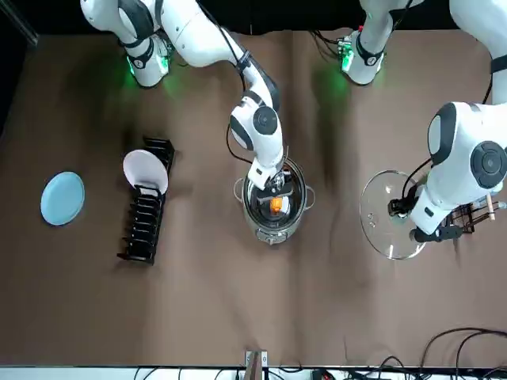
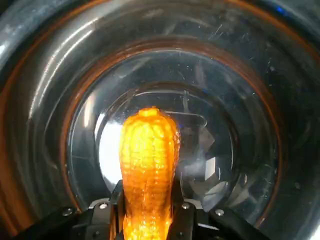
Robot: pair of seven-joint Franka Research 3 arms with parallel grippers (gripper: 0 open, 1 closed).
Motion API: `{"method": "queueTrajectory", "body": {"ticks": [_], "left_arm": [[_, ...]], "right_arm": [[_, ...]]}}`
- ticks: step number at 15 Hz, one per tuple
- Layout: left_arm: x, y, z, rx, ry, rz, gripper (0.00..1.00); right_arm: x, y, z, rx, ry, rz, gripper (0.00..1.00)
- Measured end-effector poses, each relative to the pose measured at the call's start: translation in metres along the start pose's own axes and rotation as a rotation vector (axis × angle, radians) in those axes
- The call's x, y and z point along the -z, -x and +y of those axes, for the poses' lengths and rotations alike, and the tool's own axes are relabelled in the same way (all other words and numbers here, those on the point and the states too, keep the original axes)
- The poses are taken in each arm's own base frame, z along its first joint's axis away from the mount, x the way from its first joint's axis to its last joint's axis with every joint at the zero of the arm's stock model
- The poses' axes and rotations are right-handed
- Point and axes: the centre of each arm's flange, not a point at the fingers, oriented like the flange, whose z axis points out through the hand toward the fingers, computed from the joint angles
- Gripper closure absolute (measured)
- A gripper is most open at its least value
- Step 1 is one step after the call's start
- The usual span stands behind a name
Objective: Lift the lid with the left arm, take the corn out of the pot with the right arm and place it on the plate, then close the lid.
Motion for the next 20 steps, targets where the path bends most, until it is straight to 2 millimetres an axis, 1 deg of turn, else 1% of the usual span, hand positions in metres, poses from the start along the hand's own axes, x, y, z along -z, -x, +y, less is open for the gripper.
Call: {"method": "queueTrajectory", "body": {"ticks": [3,6,10,12,13,14,15,16,17,18,19,20], "left_arm": [[0.000,0.000,0.000,0.000,0.000,0.000,0.49],[0.000,0.000,0.000,0.000,0.000,0.000,0.49],[0.000,0.000,0.000,0.000,0.001,0.003,0.49],[0.001,0.000,0.000,0.000,0.001,0.004,0.49],[0.001,-0.001,0.000,0.000,0.002,0.005,0.49],[0.001,-0.001,0.000,0.001,0.002,0.007,0.49],[0.003,-0.001,0.001,0.004,0.004,0.010,0.49],[0.005,-0.001,0.002,0.005,0.006,0.013,0.49],[0.008,0.001,0.009,0.006,0.013,0.017,0.49],[0.012,0.004,0.021,0.008,0.026,0.020,0.49],[0.017,0.009,0.041,0.016,0.039,0.025,0.49],[0.023,0.016,0.066,0.025,0.050,0.031,0.49]], "right_arm": [[0.007,-0.004,-0.002,-0.006,-0.008,0.012,0.61],[0.032,-0.008,-0.004,-0.008,0.003,0.000,0.61],[0.084,-0.012,-0.002,-0.013,0.027,-0.030,0.61],[0.124,-0.020,-0.002,-0.021,-0.007,0.005,0.61],[0.151,-0.028,0.003,-0.034,-0.029,0.027,0.61],[0.182,-0.037,0.014,-0.049,-0.037,0.037,0.61],[0.211,-0.045,0.029,-0.058,-0.036,0.030,0.61],[0.238,-0.052,0.049,-0.058,-0.036,0.011,0.61],[0.264,-0.059,0.070,-0.050,-0.042,-0.010,0.61],[0.287,-0.067,0.095,-0.037,-0.050,-0.032,0.61],[0.308,-0.074,0.123,-0.023,-0.051,-0.055,0.61],[0.325,-0.081,0.153,-0.009,-0.049,-0.080,0.61]]}}
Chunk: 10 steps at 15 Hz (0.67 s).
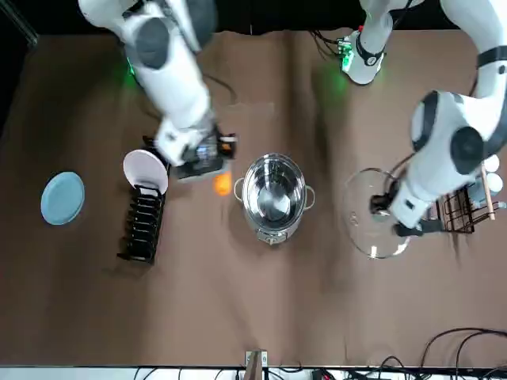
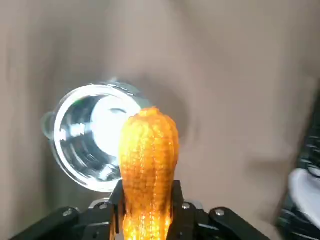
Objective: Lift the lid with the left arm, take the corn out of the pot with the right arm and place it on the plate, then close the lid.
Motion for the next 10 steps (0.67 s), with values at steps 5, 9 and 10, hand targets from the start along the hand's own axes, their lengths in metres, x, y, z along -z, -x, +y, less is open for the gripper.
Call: {"method": "queueTrajectory", "body": {"ticks": [5,9,10], "left_arm": [[0.006,0.066,0.147,-0.023,0.017,0.003,0.49],[-0.011,0.113,0.226,-0.067,-0.018,0.013,0.49],[-0.016,0.114,0.235,-0.080,-0.021,0.024,0.49]], "right_arm": [[0.052,-0.035,0.161,0.054,-0.007,-0.080,0.61],[0.083,-0.040,0.340,0.047,-0.022,-0.145,0.61],[0.088,-0.035,0.374,0.025,-0.029,-0.151,0.61]]}}
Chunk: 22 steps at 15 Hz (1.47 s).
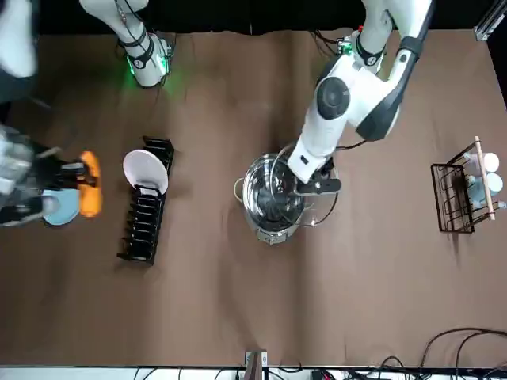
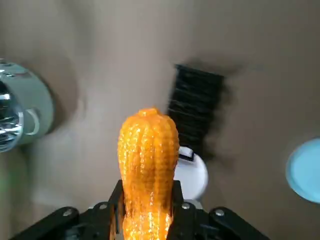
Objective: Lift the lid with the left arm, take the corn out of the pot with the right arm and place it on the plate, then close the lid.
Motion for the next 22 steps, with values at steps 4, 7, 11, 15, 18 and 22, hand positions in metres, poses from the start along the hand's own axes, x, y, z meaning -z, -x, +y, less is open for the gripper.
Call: {"method": "queueTrajectory", "body": {"ticks": [4,7,11,15,18,22], "left_arm": [[-0.022,-0.006,0.024,-0.006,0.039,0.039,0.49],[-0.032,0.000,0.035,-0.016,0.041,0.029,0.49],[-0.035,0.011,0.062,0.000,0.053,0.025,0.49],[-0.049,0.020,0.080,0.009,0.049,0.007,0.49],[-0.048,0.011,0.076,0.023,0.049,0.016,0.49],[-0.044,0.006,0.081,0.023,0.057,0.030,0.49]], "right_arm": [[-0.007,0.017,0.114,-0.091,-0.025,0.008,0.61],[-0.029,0.033,0.201,-0.152,-0.027,0.008,0.61],[-0.094,0.041,0.266,-0.224,0.030,-0.003,0.61],[-0.143,0.059,0.312,-0.205,0.065,0.012,0.61],[-0.168,0.080,0.347,-0.190,0.083,0.053,0.61],[-0.253,0.105,0.365,-0.170,0.094,0.030,0.61]]}}
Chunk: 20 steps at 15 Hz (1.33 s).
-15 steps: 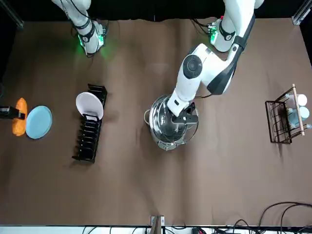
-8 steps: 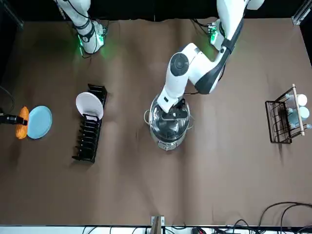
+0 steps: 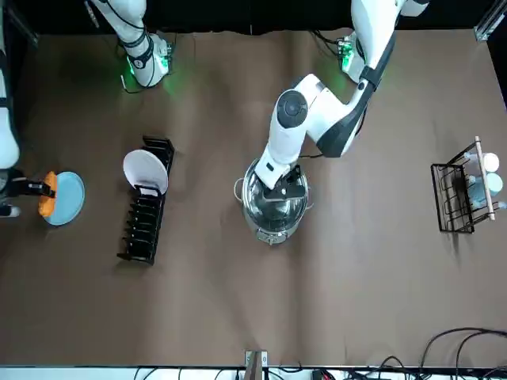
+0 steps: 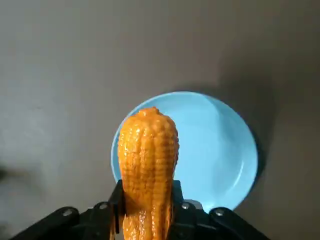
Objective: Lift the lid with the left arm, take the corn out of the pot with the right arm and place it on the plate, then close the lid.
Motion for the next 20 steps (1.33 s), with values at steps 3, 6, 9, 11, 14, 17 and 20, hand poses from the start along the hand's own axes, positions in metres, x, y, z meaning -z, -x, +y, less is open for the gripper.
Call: {"method": "queueTrajectory", "body": {"ticks": [3,6,9,11,14,17,20], "left_arm": [[-0.007,0.004,0.005,-0.008,-0.014,0.000,0.49],[-0.010,0.003,0.004,-0.007,-0.017,-0.003,0.49],[-0.014,0.002,0.003,-0.005,-0.021,-0.007,0.49],[-0.018,0.002,0.003,-0.005,-0.024,-0.012,0.49],[-0.019,0.003,0.004,-0.006,-0.024,-0.013,0.49],[-0.020,0.003,0.004,-0.007,-0.025,-0.014,0.49],[-0.021,0.004,0.005,-0.008,-0.026,-0.016,0.49]], "right_arm": [[-0.026,0.005,0.000,0.005,0.001,-0.012,0.61],[-0.049,0.006,0.011,0.002,0.009,-0.010,0.61],[-0.070,0.009,0.024,0.003,0.017,-0.007,0.61],[-0.073,0.009,0.028,0.007,0.023,-0.008,0.61],[-0.073,0.012,0.033,0.002,0.023,-0.011,0.57],[-0.074,0.011,0.032,0.004,0.022,-0.012,0.31],[-0.065,0.004,0.028,0.016,0.011,-0.026,0.04]]}}
